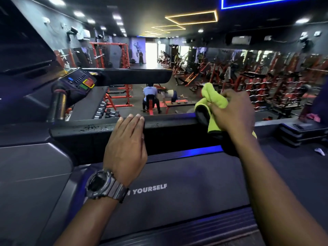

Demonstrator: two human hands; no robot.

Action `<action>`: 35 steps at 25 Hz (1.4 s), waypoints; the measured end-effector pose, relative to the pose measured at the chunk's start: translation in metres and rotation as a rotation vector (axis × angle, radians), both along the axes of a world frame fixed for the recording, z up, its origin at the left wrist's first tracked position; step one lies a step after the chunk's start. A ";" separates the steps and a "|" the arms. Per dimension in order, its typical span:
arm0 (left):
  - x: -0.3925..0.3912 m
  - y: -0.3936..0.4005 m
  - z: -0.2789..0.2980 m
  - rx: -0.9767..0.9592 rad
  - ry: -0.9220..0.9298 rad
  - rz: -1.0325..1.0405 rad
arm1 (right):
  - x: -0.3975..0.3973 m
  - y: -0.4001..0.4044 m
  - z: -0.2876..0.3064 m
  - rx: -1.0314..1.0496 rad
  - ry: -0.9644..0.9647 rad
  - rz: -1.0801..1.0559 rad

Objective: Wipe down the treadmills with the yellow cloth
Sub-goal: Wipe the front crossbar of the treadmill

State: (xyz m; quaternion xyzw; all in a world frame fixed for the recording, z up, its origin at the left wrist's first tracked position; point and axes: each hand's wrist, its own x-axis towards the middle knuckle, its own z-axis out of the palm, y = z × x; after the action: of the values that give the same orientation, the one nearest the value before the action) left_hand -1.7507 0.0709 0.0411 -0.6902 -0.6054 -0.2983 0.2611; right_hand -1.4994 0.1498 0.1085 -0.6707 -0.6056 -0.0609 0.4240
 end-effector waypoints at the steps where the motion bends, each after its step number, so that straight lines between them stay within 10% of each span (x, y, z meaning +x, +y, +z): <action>1: 0.000 -0.001 -0.002 0.014 0.002 0.000 | -0.012 -0.002 0.000 -0.020 -0.053 -0.057; 8: -0.004 -0.002 -0.006 0.053 -0.027 -0.044 | -0.044 -0.019 0.005 -0.090 -0.318 0.537; 11: -0.004 -0.003 -0.004 0.056 -0.039 -0.042 | -0.009 -0.012 0.008 -0.060 -0.012 0.285; 16: -0.008 -0.004 -0.001 0.102 -0.092 0.023 | -0.097 -0.033 -0.005 -0.032 -0.341 0.451; 22: -0.009 -0.008 -0.005 0.076 -0.064 0.023 | -0.060 -0.021 0.006 -0.071 -0.169 0.144; 27: -0.012 -0.009 -0.006 0.120 -0.093 -0.006 | -0.081 -0.029 0.000 -0.062 -0.203 0.407; 30: -0.011 -0.008 -0.006 0.120 -0.095 -0.008 | -0.048 -0.018 0.011 -0.121 -0.101 0.094; 35: -0.013 -0.008 -0.007 0.120 -0.118 -0.033 | -0.116 -0.041 -0.017 0.064 -0.199 0.484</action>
State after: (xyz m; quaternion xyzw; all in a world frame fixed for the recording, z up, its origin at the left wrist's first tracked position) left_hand -1.7637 0.0633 0.0338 -0.6644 -0.5893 -0.3784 0.2611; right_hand -1.6152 0.1087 0.0919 -0.4833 -0.7848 -0.0425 0.3855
